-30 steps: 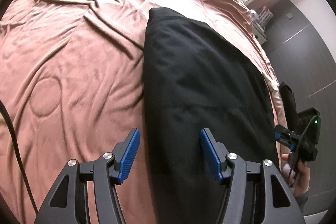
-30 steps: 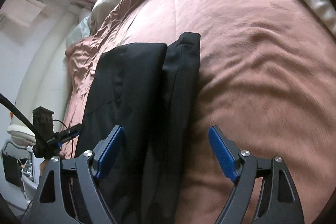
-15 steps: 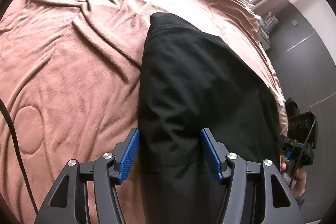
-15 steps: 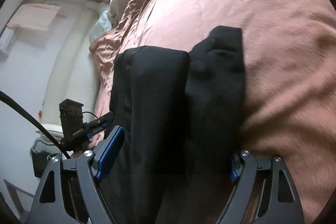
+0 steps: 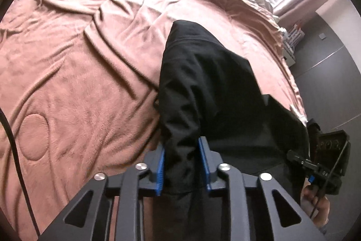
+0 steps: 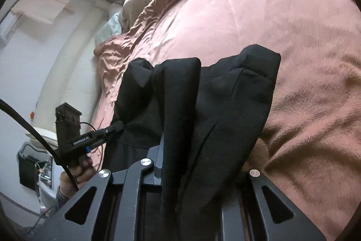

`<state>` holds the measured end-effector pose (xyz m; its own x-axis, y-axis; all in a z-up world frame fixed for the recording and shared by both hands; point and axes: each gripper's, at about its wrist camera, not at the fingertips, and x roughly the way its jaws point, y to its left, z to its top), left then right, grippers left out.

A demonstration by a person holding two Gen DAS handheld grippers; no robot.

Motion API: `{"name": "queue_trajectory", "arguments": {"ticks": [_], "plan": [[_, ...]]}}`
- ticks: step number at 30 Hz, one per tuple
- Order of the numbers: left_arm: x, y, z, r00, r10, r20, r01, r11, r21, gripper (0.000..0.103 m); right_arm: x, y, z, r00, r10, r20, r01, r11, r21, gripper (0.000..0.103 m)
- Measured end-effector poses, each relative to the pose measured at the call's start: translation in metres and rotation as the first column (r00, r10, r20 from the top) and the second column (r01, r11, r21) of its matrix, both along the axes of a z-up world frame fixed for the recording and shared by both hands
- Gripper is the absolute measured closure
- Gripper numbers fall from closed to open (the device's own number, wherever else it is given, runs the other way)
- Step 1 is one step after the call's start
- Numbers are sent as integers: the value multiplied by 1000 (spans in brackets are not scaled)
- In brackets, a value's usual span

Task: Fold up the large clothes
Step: 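Close the left tool on the jacket edge while the right tool closes beside it, then lift the folded jacket with both tools and carry it toward the headboard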

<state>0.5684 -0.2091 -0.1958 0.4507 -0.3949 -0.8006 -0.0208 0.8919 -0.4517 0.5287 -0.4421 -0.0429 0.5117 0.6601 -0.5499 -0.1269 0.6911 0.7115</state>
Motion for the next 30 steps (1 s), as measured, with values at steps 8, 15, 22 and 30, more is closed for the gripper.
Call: {"name": "queue_trajectory", "arguments": {"ticks": [8,15,22,30], "plan": [[-30,7,44,996,-9,90,12,1000,-26,87,-43,28,37,994,-14,108,18,999,-41,92],[-67,13,90,985,-25,170,35,998,-55,88,-90,47,65,979,-26,200,38,998,-54,92],[-105,17,130,969,-29,247,50,996,-79,89,-146,70,93,959,-15,284,38,997,-73,92],[-152,39,182,934,-7,356,44,994,-96,89,-185,103,120,926,7,377,30,995,-91,92]]}}
